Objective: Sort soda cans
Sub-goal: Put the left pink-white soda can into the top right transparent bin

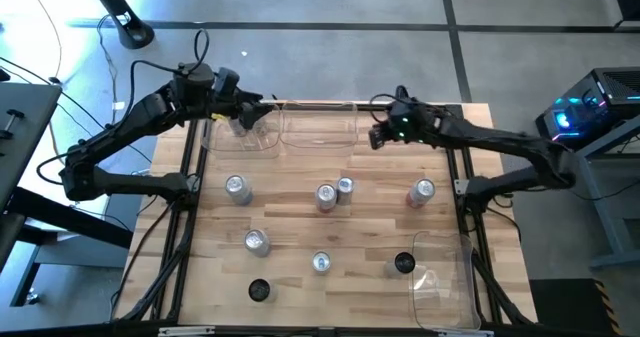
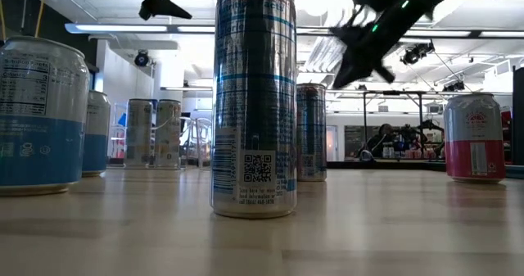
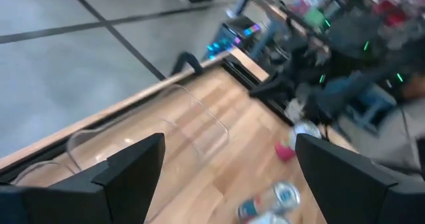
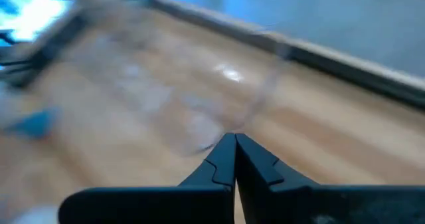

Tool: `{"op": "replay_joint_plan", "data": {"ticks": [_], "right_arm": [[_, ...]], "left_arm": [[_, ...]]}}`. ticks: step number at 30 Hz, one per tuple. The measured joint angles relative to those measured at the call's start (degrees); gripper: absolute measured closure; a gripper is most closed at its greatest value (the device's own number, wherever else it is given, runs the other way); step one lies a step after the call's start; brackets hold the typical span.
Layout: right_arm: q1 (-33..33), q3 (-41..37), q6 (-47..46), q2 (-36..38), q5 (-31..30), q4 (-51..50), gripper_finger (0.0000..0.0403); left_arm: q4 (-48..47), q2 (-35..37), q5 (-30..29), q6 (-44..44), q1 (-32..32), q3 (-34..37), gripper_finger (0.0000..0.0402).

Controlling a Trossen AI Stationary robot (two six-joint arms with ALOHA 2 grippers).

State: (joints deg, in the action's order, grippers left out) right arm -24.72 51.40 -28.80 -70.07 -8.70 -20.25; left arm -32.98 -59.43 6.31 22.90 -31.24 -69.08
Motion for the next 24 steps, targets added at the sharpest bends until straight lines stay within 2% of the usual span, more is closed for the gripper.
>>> {"op": "replay_joint_plan", "data": {"ticks": [3, 6, 11, 16, 20, 24], "right_arm": [[4.25, 0.0, -3.43, 4.93, 5.16, -0.15, 0.0403], [10.86, 0.01, -7.91, 7.2, 8.76, 8.18, 0.0403], [19.99, 0.04, -10.0, 5.48, 4.4, 19.96, 0.0403], [21.63, 0.04, -12.36, 4.04, 2.61, 21.21, 0.0397], [21.6, 0.02, -12.92, 4.03, 3.71, 21.36, 0.0355], [22.67, 2.15, -14.31, 2.91, 9.12, 19.09, 0.0281]], "left_arm": [[-1.89, 0.01, 1.79, -2.15, 1.27, 0.0, 0.0069], [-0.64, 0.25, 1.94, -2.44, 3.01, 1.65, 0.0069], [7.38, 0.99, 2.0, 1.09, 4.87, 9.5, 0.0069], [15.24, 0.86, 5.38, 6.28, 5.21, 14.74, 0.0069], [16.66, 0.84, 7.94, 7.42, 5.21, 14.79, 0.0069], [16.65, 1.18, 8.5, 7.53, 5.21, 14.16, 0.0069]]}}
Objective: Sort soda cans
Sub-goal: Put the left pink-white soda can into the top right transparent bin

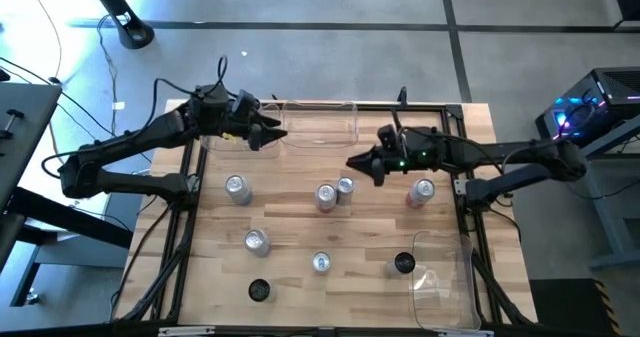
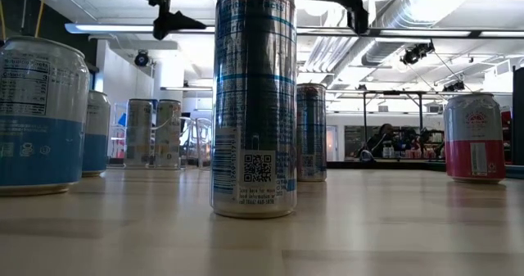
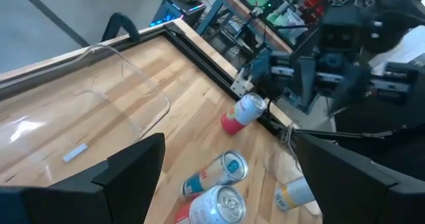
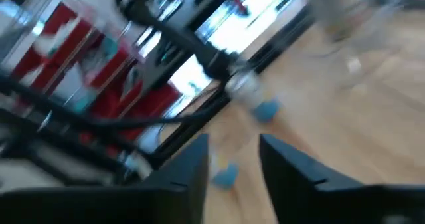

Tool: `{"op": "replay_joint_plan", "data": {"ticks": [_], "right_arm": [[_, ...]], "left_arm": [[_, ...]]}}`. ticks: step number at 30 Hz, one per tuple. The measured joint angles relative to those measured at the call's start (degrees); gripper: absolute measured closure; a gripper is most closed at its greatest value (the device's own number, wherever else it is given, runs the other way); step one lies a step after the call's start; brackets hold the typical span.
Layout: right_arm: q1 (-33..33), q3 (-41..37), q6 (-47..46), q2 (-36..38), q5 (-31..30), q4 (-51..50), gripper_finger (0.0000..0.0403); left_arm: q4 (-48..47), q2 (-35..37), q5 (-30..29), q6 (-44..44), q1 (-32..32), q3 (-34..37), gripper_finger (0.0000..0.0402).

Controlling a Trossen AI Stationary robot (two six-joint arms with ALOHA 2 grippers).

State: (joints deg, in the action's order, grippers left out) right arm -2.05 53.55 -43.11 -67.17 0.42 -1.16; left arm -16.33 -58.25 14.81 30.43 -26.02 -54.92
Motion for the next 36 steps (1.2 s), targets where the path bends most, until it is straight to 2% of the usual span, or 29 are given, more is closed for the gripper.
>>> {"op": "replay_joint_plan", "data": {"ticks": [3, 6, 8, 11, 13, 15, 19, 22, 36], "right_arm": [[1.87, 4.79, 4.23, -2.46, 5.02, -5.65, 0.0219], [3.52, 11.75, 13.54, -6.32, 7.64, -15.97, 0.0161], [4.16, 16.52, 20.27, -9.36, 7.05, -24.45, 0.0131], [4.19, 22.6, 28.22, -14.25, 0.63, -35.76, 0.0103], [3.88, 26.15, 28.89, -17.43, -2.31, -40.12, 0.0097], [3.37, 29.28, 29.17, -20.11, -2.48, -42.8, 0.0096], [2.79, 33.66, 34.88, -23.8, 1.98, -43.72, 0.0096], [2.78, 36.37, 39.47, -26.13, 2.21, -43.66, 0.0096], [2.87, 36.93, 44.61, -37.38, 2.2, -43.34, 0.0096]], "left_arm": [[-0.25, 0.45, 0.01, 1.22, -0.01, 0.0, 0.0069], [-0.8, 0.79, 0.05, 3.18, -0.19, 0.0, 0.0069], [-0.97, 0.85, 0.13, 5.01, -0.51, -0.02, 0.0069], [-1.92, 1.04, 0.11, 5.95, -0.74, -0.02, 0.0069], [-1.89, 1.32, 0.11, 5.99, -0.71, -0.02, 0.0069], [-1.84, 1.72, 0.12, 5.99, -0.69, -0.02, 0.0069], [-1.56, 2.63, 0.15, 5.28, -0.52, -0.02, 0.0069], [-1.29, 4.13, 0.16, 4.49, -0.69, -0.02, 0.0069], [-4.5, 9.63, 0.27, 0.81, -0.39, -0.04, 0.0069]]}}
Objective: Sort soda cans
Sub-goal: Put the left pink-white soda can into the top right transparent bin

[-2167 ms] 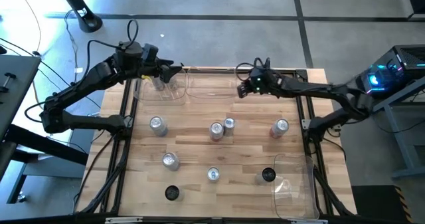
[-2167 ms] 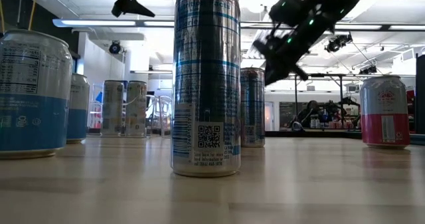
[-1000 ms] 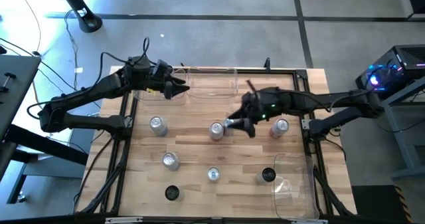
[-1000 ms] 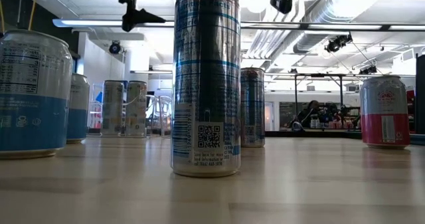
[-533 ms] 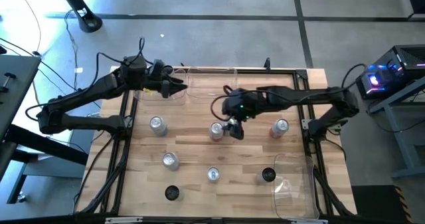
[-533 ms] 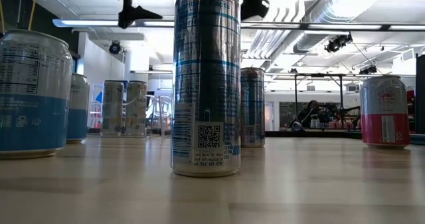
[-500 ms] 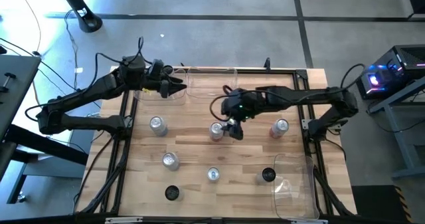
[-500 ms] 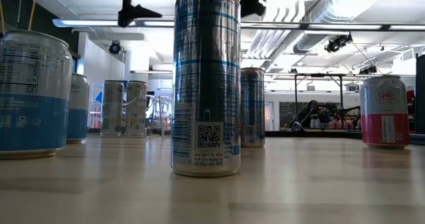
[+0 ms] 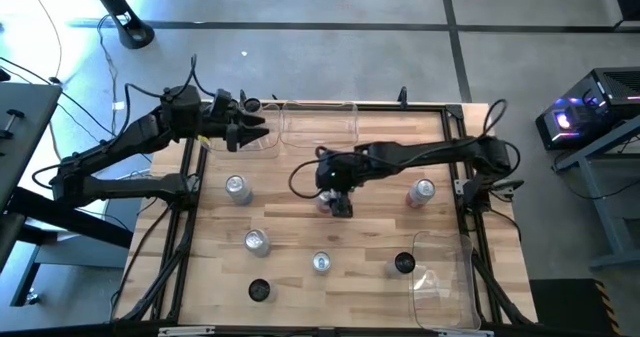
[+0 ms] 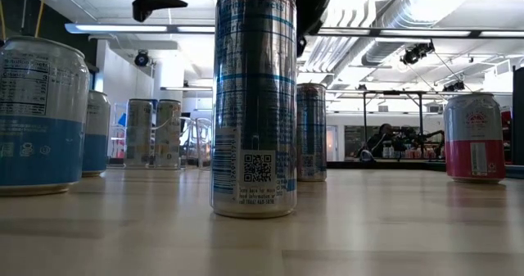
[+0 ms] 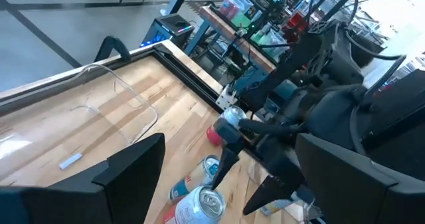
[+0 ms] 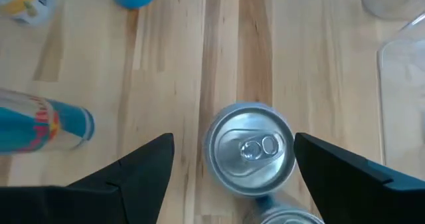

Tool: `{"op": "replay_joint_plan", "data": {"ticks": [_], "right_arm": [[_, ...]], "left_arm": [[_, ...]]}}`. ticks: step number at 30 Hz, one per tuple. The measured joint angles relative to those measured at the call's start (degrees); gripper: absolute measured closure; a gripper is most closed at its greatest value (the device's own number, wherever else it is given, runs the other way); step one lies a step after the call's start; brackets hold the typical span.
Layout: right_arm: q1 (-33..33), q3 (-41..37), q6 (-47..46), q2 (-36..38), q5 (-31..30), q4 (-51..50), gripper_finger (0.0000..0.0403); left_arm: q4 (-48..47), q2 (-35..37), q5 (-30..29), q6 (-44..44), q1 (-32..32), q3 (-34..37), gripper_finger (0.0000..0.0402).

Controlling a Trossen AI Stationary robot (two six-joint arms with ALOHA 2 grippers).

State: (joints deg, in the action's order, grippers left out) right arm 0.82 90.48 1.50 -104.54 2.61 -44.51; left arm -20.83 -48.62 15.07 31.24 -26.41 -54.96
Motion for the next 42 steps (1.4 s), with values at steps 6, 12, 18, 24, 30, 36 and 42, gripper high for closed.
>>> {"op": "replay_joint_plan", "data": {"ticks": [6, 12, 18, 24, 30, 36, 42], "right_arm": [[-0.02, 0.0, -1.48, -2.27, -1.53, 0.98, 0.0096], [0.09, 0.07, -1.26, -3.97, -2.05, 0.56, 0.0096], [0.07, 0.35, -1.05, -6.45, -1.97, 0.13, 0.0096], [-0.57, -0.4, 1.33, -6.96, -2.01, 0.51, 0.0095], [-1.37, -1.04, 2.05, -7.06, -0.96, 0.74, 0.0095], [-1.92, -1.02, 3.06, -8.46, 0.06, 0.04, 0.0096], [-1.88, -1.02, 3.43, -8.97, -0.19, 0.26, 0.0096]], "left_arm": [[-0.44, 0.13, 5.0, -1.03, 0.0, 0.0, 0.0069], [-0.87, 0.22, 7.34, -2.52, 0.0, 0.0, 0.0069], [-0.84, 0.22, 7.67, -2.05, 0.0, 0.0, 0.0069], [0.25, 0.22, 7.84, -1.95, 0.0, 0.0, 0.0069], [1.95, 0.21, 7.68, -1.58, -0.04, 0.0, 0.0069], [2.13, 0.2, 6.38, -0.19, -0.27, 0.0, 0.0069], [4.36, 0.2, 6.29, 1.65, -0.63, 0.0, 0.0069]]}}
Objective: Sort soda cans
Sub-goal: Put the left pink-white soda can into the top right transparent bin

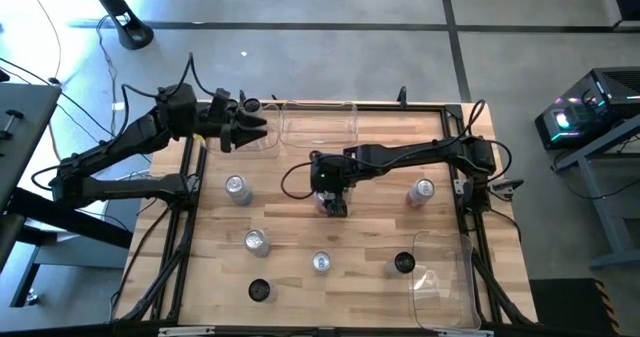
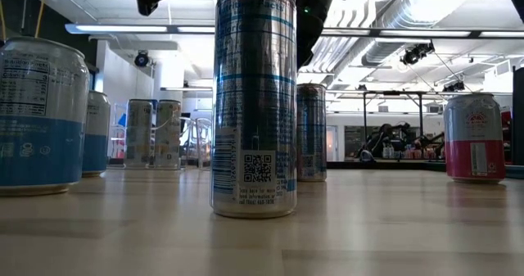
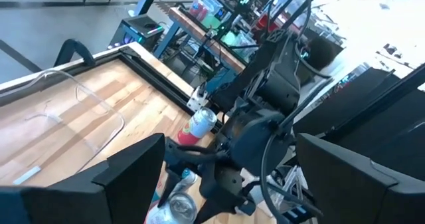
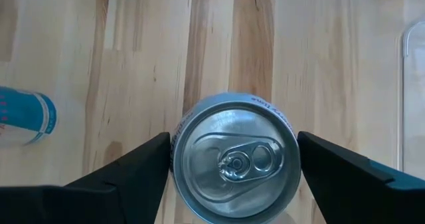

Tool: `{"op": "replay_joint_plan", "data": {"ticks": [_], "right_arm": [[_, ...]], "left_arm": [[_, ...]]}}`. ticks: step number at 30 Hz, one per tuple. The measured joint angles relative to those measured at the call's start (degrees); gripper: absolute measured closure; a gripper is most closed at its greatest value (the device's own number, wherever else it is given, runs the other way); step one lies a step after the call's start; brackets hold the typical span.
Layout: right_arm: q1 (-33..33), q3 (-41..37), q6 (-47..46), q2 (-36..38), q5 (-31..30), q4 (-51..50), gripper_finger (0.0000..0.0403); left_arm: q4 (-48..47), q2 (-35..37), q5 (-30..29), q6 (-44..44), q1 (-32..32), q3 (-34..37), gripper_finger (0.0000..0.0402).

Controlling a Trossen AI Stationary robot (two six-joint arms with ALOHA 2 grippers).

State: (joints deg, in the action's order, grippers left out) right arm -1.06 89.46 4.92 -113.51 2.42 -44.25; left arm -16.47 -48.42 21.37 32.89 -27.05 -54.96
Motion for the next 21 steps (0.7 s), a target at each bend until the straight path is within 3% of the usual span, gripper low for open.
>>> {"op": "replay_joint_plan", "data": {"ticks": [21], "right_arm": [[-0.35, 0.28, 1.12, -1.29, 0.94, -0.69, 0.0098]], "left_arm": [[4.2, 0.01, -0.03, 4.48, 0.02, 0.0, 0.0069]]}}
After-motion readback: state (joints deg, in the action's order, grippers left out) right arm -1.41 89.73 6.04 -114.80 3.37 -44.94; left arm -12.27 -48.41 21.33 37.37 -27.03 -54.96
